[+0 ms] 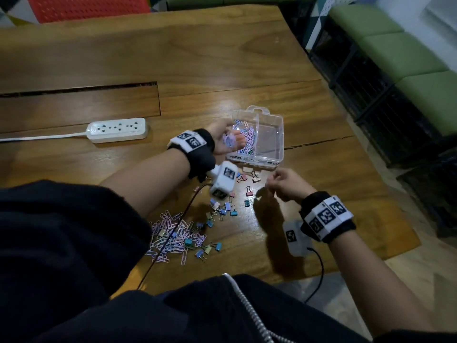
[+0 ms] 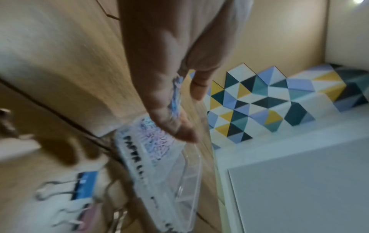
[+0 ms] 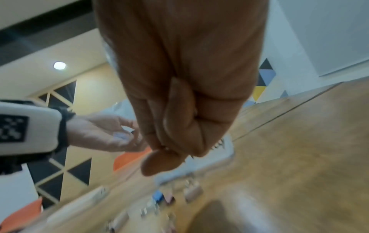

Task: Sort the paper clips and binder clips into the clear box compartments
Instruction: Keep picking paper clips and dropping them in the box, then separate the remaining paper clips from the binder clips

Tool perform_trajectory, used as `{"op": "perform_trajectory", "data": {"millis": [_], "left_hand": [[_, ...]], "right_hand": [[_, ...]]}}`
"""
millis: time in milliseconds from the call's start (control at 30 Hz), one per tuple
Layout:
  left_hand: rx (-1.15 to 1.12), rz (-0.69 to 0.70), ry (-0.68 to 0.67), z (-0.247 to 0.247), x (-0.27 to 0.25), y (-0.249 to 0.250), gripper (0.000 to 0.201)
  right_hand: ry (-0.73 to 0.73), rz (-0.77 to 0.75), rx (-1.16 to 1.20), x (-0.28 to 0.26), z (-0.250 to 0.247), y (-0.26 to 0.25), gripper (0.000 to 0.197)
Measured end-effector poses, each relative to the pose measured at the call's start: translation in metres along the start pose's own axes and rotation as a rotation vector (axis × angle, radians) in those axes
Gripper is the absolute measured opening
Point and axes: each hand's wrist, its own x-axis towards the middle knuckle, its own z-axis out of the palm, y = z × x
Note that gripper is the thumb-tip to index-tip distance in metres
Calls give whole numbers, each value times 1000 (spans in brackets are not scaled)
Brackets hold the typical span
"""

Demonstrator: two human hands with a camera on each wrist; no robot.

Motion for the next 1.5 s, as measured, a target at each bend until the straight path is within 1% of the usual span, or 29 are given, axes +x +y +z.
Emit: {"op": "perform_trajectory", "data": {"millis": [67, 100, 133, 200, 300, 333, 367, 433, 467, 533, 567, 633, 667, 733, 800, 867, 900, 967, 1033, 1067, 1100, 1133, 1200, 1267, 1300, 1333, 1400, 1433, 1500], "left_hand": [[-15, 24, -35, 11, 3, 7, 60], [-12, 37, -68, 17, 2, 10, 70], [-7, 49, -98, 22, 0, 11, 76], [12, 44, -109, 28, -3, 10, 79], [92, 78, -69, 25, 4, 9, 84], [110, 97, -69, 21, 6, 9, 81], [145, 113, -63, 16, 5, 9, 70], [279, 123, -44, 4, 2, 9, 31], [371, 117, -28, -4, -1, 8, 18], [598, 127, 23, -22, -9, 3, 7], [735, 150, 55, -32, -14, -2, 5], [1000, 208, 80, -54, -27, -13, 19], [1115, 223, 87, -64, -35, -19, 25], [1321, 201, 108, -86, -48, -35, 33], [1440, 152, 132, -107, -58, -53, 43], [1526, 95, 161, -128, -64, -69, 56], [1568, 78, 167, -137, -67, -76, 61], [1658, 51, 176, -151, -72, -87, 66], [1701, 77, 203, -161, -76, -95, 65], [1695, 102, 215, -165, -77, -97, 62], [1670, 122, 225, -168, -79, -99, 59], [1640, 145, 236, -172, -81, -101, 55], [1596, 197, 277, -180, -86, -103, 50], [1565, 189, 285, -186, -91, -108, 54], [1547, 164, 264, -188, -92, -110, 58], [1528, 150, 243, -190, -93, -112, 62], [1486, 173, 230, -192, -93, -115, 63], [1456, 206, 235, -193, -93, -115, 62], [1403, 269, 252, -194, -94, -115, 54]], "right_hand": [[36, -26, 65, 3, -5, -18, 14], [66, -35, 72, 5, -6, -28, 12], [95, -40, 70, 8, -8, -36, 10], [141, -31, 73, 17, -10, -51, 11], [154, 20, 106, 34, -10, -72, 12], [167, 34, 129, 42, -9, -78, 12], [185, 39, 165, 48, -7, -84, 13], [251, 29, 266, 61, -2, -96, 26], [274, 10, 281, 64, 0, -100, 32], [266, -34, 213, 67, 7, -104, 44], [244, -57, 168, 66, 10, -104, 48], [225, -100, 111, 63, 16, -101, 52], [244, -114, 94, 59, 18, -99, 51], [317, -166, 78, 49, 23, -91, 36], [345, -214, 118, 33, 35, -79, 18], [285, -251, 101, 13, 55, -59, 15], [224, -275, 40, 2, 67, -49, 14], [91, -289, -157, -16, 92, -29, 14], [-12, -264, -311, -26, 112, -12, 19], [-36, -250, -338, -29, 118, -7, 21], [-30, -237, -333, -31, 121, -3, 22], [6, -220, -311, -32, 122, 0, 24], [141, -211, -291, -32, 121, 4, 26], [253, -224, -312, -33, 122, 8, 27], [272, -240, -334, -35, 124, 8, 27], [267, -257, -359, -38, 128, 9, 26], [196, -306, -412, -47, 138, 8, 26], [137, -331, -447, -52, 144, 7, 28], [34, -363, -535, -57, 156, 8, 40]]}}
